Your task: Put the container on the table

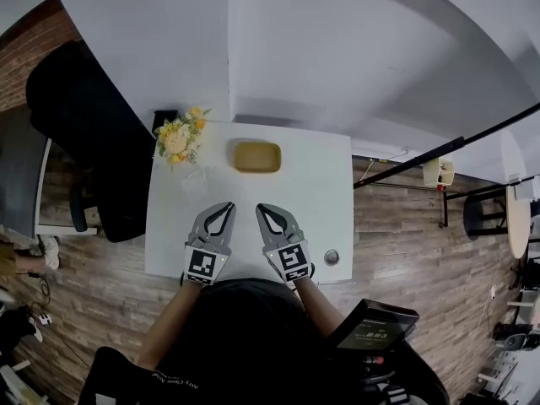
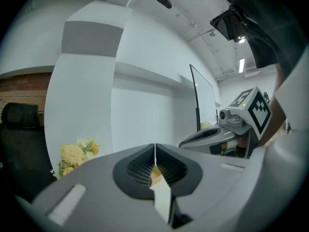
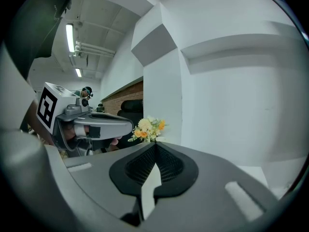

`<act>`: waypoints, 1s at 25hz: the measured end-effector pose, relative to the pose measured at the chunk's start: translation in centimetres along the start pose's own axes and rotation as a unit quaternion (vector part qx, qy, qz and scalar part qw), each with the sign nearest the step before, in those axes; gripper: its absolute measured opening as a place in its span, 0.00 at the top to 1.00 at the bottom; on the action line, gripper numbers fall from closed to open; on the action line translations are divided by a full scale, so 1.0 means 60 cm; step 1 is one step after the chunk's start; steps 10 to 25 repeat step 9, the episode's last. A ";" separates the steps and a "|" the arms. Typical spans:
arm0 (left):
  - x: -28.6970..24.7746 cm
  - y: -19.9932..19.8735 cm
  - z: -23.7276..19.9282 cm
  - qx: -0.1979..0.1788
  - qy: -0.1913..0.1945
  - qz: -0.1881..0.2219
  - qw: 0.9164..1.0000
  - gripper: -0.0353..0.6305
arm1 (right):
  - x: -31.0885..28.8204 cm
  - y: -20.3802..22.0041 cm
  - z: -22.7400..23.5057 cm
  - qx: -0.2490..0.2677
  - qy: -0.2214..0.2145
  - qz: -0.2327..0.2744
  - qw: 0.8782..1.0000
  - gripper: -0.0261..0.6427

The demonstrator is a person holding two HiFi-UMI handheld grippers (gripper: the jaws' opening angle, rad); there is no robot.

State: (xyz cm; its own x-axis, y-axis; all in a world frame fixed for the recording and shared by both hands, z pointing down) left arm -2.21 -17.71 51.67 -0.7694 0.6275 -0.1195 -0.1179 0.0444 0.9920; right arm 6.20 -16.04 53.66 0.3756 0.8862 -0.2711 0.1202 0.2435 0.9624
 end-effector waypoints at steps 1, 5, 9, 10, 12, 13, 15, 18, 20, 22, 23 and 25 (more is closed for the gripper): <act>0.000 0.001 0.001 0.000 -0.001 0.000 1.000 0.94 | 0.000 0.003 0.001 0.001 -0.001 -0.002 1.000 0.95; -0.001 0.005 0.003 0.000 -0.002 -0.005 1.000 0.94 | 0.000 0.009 0.001 0.000 -0.005 -0.012 1.000 0.95; -0.005 0.009 0.007 0.000 0.001 -0.011 1.000 0.94 | 0.001 0.019 0.009 0.005 -0.006 -0.022 1.000 0.95; -0.005 0.009 0.007 0.000 0.001 -0.011 1.000 0.94 | 0.001 0.019 0.009 0.005 -0.006 -0.022 1.000 0.95; -0.005 0.009 0.007 0.000 0.001 -0.011 1.000 0.94 | 0.001 0.019 0.009 0.005 -0.006 -0.022 1.000 0.95; -0.005 0.009 0.007 0.000 0.001 -0.011 1.000 0.94 | 0.001 0.019 0.009 0.005 -0.006 -0.022 1.000 0.95; -0.005 0.009 0.007 0.000 0.001 -0.011 1.000 0.94 | 0.001 0.019 0.009 0.005 -0.006 -0.022 1.000 0.95; -0.005 0.009 0.007 0.000 0.001 -0.011 1.000 0.94 | 0.001 0.019 0.009 0.005 -0.006 -0.022 1.000 0.95; -0.005 0.009 0.007 0.000 0.001 -0.011 1.000 0.94 | 0.001 0.019 0.009 0.005 -0.006 -0.022 1.000 0.95; -0.005 0.009 0.007 0.000 0.001 -0.011 1.000 0.94 | 0.001 0.019 0.009 0.005 -0.006 -0.022 1.000 0.95; -0.005 0.009 0.007 0.000 0.001 -0.011 1.000 0.94 | 0.001 0.019 0.009 0.005 -0.006 -0.022 1.000 0.95; -0.005 0.009 0.007 0.000 0.001 -0.011 1.000 0.94 | 0.001 0.019 0.009 0.005 -0.006 -0.022 1.000 0.95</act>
Point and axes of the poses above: the fingertips, and each gripper's own axes: x backward along the fingers, z to its right, y out of its underside, the point moved 2 cm from there along x, backward along the fingers, and after that the axes turned 6 degrees about y, right-handed, at the moved point
